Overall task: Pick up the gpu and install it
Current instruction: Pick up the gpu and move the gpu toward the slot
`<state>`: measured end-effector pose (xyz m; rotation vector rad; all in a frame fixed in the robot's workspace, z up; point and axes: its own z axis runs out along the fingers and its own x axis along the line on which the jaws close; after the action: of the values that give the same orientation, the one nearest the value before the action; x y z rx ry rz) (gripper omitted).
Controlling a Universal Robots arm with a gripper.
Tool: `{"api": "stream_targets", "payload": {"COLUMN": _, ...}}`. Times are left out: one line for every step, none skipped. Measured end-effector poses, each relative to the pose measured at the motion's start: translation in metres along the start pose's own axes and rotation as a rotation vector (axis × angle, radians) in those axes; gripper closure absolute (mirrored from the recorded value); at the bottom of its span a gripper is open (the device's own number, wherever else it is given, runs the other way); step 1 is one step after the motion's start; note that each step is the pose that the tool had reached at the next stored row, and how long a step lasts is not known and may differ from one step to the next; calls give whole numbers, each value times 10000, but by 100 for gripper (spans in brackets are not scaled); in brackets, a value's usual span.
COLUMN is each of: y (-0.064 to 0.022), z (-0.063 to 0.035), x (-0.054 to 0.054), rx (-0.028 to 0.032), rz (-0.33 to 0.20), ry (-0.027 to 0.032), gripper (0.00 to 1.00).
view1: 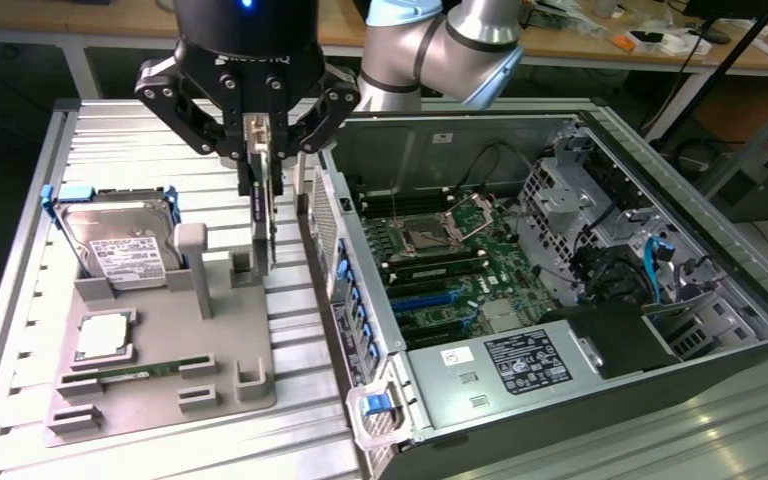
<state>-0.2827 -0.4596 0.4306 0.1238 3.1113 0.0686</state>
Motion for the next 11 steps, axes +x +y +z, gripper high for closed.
{"api": "stream_targets", "payload": {"y": 1, "z": 0, "x": -11, "rx": 0, "rz": 0, "ry": 0, "gripper": 73}}
{"api": "stream_targets", "payload": {"y": 2, "z": 0, "x": -22, "rx": 0, "rz": 0, "ry": 1, "gripper": 73}}
{"api": "stream_targets", "payload": {"y": 3, "z": 1, "x": -36, "rx": 0, "rz": 0, "ry": 0, "gripper": 73}}
{"api": "stream_targets", "payload": {"y": 4, "z": 1, "x": -46, "rx": 0, "rz": 0, "ry": 0, "gripper": 73}}
{"api": "stream_targets", "payload": {"y": 5, "z": 1, "x": -58, "rx": 1, "rz": 0, "ry": 1, "gripper": 73}}
{"api": "stream_targets", "payload": {"y": 5, "z": 2, "x": -68, "rx": 1, "rz": 0, "ry": 0, "gripper": 73}}
{"api": "stream_targets", "payload": {"y": 6, "z": 2, "x": -77, "rx": 0, "rz": 0, "ry": 0, "gripper": 73}}
{"api": "stream_targets", "payload": {"y": 7, "z": 2, "x": -87, "rx": 0, "rz": 0, "ry": 0, "gripper": 73}}
{"api": "stream_targets", "payload": {"y": 8, "z": 3, "x": -96, "rx": -1, "rz": 0, "ry": 0, "gripper": 73}}
{"api": "stream_targets", "payload": {"y": 8, "z": 3, "x": -106, "rx": 0, "rz": 0, "ry": 0, "gripper": 73}}
{"api": "stream_targets", "payload": {"y": 9, "z": 3, "x": -115, "rx": 0, "rz": 0, "ry": 0, "gripper": 73}}
